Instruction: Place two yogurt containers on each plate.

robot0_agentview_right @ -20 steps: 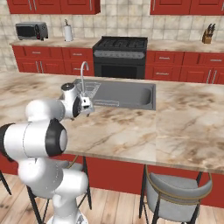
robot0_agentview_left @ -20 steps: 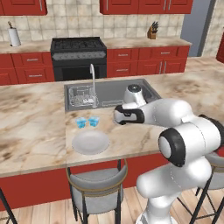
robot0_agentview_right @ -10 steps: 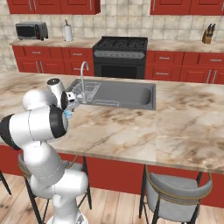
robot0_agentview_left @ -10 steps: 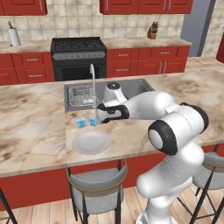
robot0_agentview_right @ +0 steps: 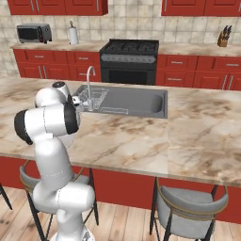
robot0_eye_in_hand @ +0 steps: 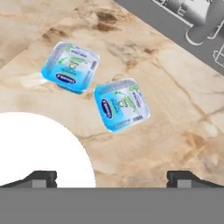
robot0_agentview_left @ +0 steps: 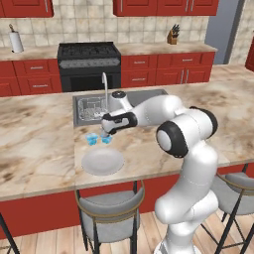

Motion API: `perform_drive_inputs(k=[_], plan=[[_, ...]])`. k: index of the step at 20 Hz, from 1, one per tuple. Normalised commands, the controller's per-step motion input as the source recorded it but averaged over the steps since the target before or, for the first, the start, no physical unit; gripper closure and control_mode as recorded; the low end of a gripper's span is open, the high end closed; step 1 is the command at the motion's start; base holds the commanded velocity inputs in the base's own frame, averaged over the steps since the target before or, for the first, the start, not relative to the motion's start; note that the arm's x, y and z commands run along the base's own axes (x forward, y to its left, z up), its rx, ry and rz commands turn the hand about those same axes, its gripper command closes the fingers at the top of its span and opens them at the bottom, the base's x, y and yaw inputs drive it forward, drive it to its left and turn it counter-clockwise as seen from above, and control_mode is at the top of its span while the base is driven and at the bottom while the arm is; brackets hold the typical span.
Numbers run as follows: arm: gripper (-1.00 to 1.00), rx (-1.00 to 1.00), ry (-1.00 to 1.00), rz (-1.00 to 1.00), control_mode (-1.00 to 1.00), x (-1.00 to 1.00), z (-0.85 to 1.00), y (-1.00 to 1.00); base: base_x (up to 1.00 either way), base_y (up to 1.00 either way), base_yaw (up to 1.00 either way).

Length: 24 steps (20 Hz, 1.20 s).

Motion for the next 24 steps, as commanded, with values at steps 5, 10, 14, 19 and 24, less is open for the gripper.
perform_drive_inputs(k=[5, 10, 14, 19, 24], plan=[[-1.00, 0.10, 0.00, -0.08, -1.00, 0.20, -0.38, 0.18, 0.00, 0.00, 0.00], [-1.00, 0.02, 0.00, -0.02, -1.00, 0.25, -0.12, 0.04, 0.00, 0.00, 0.00], [-1.00, 0.00, 0.00, 0.00, -1.00, 0.30, -0.22, 0.05, 0.00, 0.00, 0.00], [-1.00, 0.00, 0.00, 0.00, -1.00, 0.28, -0.23, 0.18, 0.00, 0.00, 0.00], [-1.00, 0.00, 0.07, 0.00, -1.00, 0.03, -0.19, 0.07, 0.00, 0.00, 0.00]])
